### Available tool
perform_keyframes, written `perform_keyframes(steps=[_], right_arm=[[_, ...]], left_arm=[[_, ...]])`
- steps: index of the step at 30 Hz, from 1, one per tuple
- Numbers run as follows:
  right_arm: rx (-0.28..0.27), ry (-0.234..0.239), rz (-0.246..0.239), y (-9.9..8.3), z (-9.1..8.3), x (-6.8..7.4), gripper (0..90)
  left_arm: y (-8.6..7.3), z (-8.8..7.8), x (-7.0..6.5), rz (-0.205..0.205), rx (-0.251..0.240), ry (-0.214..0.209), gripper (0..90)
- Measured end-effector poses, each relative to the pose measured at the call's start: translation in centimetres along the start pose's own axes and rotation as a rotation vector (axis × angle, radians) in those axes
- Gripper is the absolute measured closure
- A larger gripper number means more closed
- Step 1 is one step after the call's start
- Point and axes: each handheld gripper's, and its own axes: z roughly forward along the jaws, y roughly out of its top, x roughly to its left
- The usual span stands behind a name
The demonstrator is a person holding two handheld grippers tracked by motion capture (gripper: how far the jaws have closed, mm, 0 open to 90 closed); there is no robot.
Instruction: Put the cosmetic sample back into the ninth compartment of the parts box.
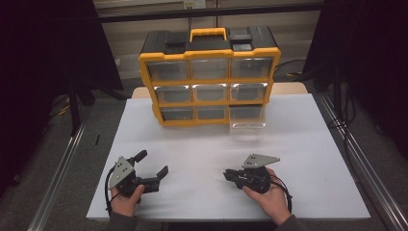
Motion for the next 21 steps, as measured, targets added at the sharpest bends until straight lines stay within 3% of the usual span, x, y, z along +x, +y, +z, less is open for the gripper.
perform_keyframes(steps=[21], right_arm=[[-0.106,-0.005,0.038,2.2,-2.0,-1.4,81.8]], left_arm=[[0.0,0.0,0.0,-0.001,-0.001,-0.001,2.7]])
